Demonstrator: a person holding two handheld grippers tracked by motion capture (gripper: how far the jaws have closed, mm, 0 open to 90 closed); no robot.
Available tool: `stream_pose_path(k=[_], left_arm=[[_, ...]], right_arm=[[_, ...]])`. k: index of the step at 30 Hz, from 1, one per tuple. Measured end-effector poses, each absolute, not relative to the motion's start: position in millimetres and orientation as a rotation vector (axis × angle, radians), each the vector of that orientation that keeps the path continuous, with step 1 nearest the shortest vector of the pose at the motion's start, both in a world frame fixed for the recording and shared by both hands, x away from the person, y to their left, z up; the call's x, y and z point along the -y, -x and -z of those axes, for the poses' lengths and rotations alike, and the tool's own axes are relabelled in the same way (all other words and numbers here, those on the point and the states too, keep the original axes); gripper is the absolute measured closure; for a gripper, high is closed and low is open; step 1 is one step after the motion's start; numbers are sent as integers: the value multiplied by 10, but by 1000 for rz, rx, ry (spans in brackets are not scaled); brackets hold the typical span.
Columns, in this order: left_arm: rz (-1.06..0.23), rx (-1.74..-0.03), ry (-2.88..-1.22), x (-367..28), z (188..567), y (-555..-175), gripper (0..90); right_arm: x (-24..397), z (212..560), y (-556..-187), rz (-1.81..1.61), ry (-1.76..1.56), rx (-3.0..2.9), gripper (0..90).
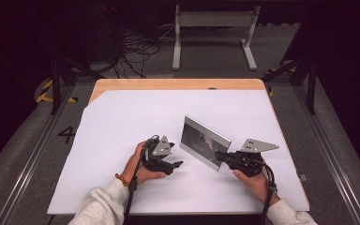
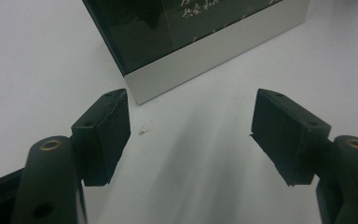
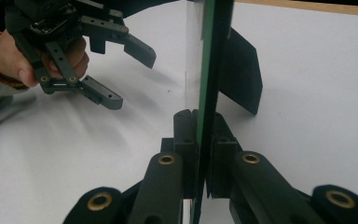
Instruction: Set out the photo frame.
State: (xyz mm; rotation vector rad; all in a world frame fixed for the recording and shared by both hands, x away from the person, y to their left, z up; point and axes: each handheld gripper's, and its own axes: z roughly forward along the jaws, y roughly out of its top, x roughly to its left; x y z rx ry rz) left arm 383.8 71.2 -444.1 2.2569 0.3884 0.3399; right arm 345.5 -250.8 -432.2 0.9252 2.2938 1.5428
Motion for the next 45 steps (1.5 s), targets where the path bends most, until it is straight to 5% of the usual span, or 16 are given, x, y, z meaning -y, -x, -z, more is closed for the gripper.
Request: stream_pose_path(k=[19,29,45], left_arm=[[-320,-465,-2231,-583,4502,-4018,206],[-251,-462,-2215,-523,4508,-4142,194],[-182,-388,-2250,-393,4566,-4163,229]], right_arm=[[2515,4320,-3455,-1560,-858,-2349,850],[2470,4347,-3372,-1408,-837,-2362,726],[2480,4395,-3290,-1292,-791,-2409,812]])
